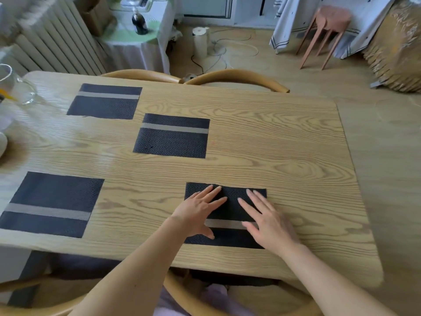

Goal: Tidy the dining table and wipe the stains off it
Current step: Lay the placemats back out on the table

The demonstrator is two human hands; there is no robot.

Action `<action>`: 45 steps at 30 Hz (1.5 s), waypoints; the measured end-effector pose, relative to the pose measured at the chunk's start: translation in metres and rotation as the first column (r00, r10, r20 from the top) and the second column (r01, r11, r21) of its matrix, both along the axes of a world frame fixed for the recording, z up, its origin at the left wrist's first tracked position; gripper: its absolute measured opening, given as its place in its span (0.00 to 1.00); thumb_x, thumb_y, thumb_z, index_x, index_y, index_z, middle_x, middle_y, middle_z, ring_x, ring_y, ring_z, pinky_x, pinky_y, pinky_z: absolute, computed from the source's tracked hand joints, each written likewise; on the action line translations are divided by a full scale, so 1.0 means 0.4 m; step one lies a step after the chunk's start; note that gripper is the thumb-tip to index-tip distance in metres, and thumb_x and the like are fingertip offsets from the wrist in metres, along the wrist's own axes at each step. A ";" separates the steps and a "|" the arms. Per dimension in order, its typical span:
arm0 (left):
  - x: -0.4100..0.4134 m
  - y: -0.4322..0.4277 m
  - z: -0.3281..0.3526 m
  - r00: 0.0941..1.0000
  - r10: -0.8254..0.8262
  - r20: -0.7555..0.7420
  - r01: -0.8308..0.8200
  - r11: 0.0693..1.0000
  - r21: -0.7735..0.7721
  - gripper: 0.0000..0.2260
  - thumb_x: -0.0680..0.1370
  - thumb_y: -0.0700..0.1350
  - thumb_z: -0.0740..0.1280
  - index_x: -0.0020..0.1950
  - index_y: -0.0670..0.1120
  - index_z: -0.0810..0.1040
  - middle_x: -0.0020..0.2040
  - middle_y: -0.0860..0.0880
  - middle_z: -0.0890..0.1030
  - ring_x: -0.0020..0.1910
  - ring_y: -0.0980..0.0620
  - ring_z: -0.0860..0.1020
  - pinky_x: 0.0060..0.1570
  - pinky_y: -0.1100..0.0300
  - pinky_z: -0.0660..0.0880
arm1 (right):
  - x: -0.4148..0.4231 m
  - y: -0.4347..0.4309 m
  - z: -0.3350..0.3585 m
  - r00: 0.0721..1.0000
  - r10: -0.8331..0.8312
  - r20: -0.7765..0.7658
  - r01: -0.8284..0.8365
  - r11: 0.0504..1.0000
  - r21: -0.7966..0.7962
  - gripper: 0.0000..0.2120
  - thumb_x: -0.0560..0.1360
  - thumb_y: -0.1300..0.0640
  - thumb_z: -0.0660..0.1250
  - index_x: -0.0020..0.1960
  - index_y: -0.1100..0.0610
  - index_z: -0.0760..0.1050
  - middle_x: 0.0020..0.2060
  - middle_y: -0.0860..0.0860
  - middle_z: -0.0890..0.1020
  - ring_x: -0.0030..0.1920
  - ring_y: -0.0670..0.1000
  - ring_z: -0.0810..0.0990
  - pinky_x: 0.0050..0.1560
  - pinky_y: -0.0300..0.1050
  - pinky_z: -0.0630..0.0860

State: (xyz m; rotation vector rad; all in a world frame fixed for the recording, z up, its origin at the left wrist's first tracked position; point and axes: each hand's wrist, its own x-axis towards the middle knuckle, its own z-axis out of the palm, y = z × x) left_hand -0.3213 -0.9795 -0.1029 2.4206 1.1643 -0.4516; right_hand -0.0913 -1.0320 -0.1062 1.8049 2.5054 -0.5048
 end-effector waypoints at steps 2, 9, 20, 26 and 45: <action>0.004 -0.005 -0.001 1.000 0.002 0.013 -0.002 1.000 0.005 0.48 0.69 0.62 0.70 0.78 0.55 0.42 0.78 0.52 0.38 0.77 0.52 0.38 0.74 0.55 0.44 | 0.010 0.010 -0.010 0.997 0.064 0.053 -0.060 0.995 -0.084 0.34 0.78 0.40 0.58 0.77 0.44 0.45 0.76 0.44 0.42 0.76 0.47 0.39 0.74 0.44 0.47; -0.019 0.005 -0.002 0.997 0.046 0.055 -0.048 0.998 0.034 0.50 0.67 0.65 0.70 0.78 0.54 0.42 0.78 0.53 0.37 0.76 0.54 0.37 0.74 0.56 0.42 | 0.028 -0.046 -0.011 0.988 0.042 0.151 -0.025 0.994 -0.108 0.33 0.75 0.35 0.47 0.77 0.44 0.49 0.77 0.46 0.50 0.77 0.48 0.48 0.75 0.43 0.43; -0.063 0.114 0.053 0.953 0.220 0.206 -0.257 0.951 0.173 0.38 0.74 0.63 0.64 0.78 0.53 0.52 0.79 0.51 0.45 0.77 0.53 0.42 0.75 0.55 0.45 | -0.093 0.141 0.089 0.995 -0.084 0.058 0.082 0.996 0.042 0.24 0.79 0.44 0.54 0.71 0.50 0.69 0.70 0.50 0.72 0.69 0.52 0.70 0.71 0.49 0.60; -0.170 0.259 0.092 0.866 0.444 0.229 -0.488 0.848 0.205 0.33 0.76 0.56 0.67 0.76 0.51 0.58 0.78 0.48 0.53 0.77 0.49 0.49 0.74 0.50 0.52 | -0.218 0.371 0.129 0.992 -0.125 -0.007 0.125 0.992 -0.034 0.22 0.80 0.53 0.58 0.74 0.51 0.63 0.75 0.48 0.62 0.75 0.51 0.57 0.74 0.48 0.53; -0.211 0.510 -0.004 0.871 0.488 0.055 -0.490 0.872 0.010 0.31 0.80 0.56 0.58 0.78 0.53 0.47 0.79 0.44 0.43 0.77 0.46 0.42 0.75 0.49 0.52 | -0.223 0.624 0.020 0.950 -0.144 0.277 0.192 0.968 -0.159 0.28 0.82 0.44 0.48 0.79 0.49 0.42 0.78 0.51 0.44 0.78 0.50 0.43 0.77 0.50 0.43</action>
